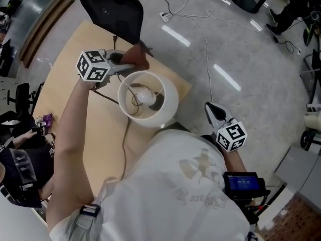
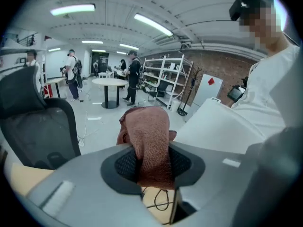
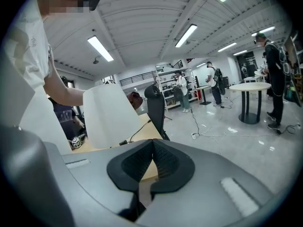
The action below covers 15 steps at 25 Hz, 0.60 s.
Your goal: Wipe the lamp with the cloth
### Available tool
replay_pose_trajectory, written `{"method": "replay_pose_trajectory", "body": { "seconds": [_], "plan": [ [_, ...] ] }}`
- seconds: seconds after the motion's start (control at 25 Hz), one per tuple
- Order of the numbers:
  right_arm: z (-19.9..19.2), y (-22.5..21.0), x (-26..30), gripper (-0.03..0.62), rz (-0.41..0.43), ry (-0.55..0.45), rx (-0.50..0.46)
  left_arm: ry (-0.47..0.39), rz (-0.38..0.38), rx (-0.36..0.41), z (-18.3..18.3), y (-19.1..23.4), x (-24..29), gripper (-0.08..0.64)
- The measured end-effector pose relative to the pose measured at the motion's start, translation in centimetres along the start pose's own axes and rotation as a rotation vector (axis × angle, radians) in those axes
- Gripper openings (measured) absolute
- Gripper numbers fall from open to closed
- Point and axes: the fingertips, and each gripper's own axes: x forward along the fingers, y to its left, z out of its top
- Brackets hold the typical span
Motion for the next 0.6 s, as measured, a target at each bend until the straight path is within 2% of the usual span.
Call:
{"method": "replay_pose_trajectory", "body": {
  "seconds": [0.2, 0.32, 0.44, 0.6],
  "plan": [
    [1.7, 1.8, 0.8, 0.012, 0.065, -0.027, -0.063, -0.194, 0.066, 0.058, 4.3, -3.1, -5.7, 0.13],
    [1.9, 2.2, 0.8, 0.012, 0.083, -0.043, -0.086, -0.277, 0.06, 0.06, 6.5, -5.1, -8.4, 0.13],
    [2.1, 2.4, 1.5, 0.012, 0.113, -0.044, -0.099, -0.299, 0.054, 0.039, 6.9, -6.7, -9.5, 0.13],
    [2.6, 2.2, 2.9, 0.012, 0.153, -0.034, -0.111, -0.273, 0.079, 0.015, 5.2, -6.3, -8.6, 0.13]
  ]
}}
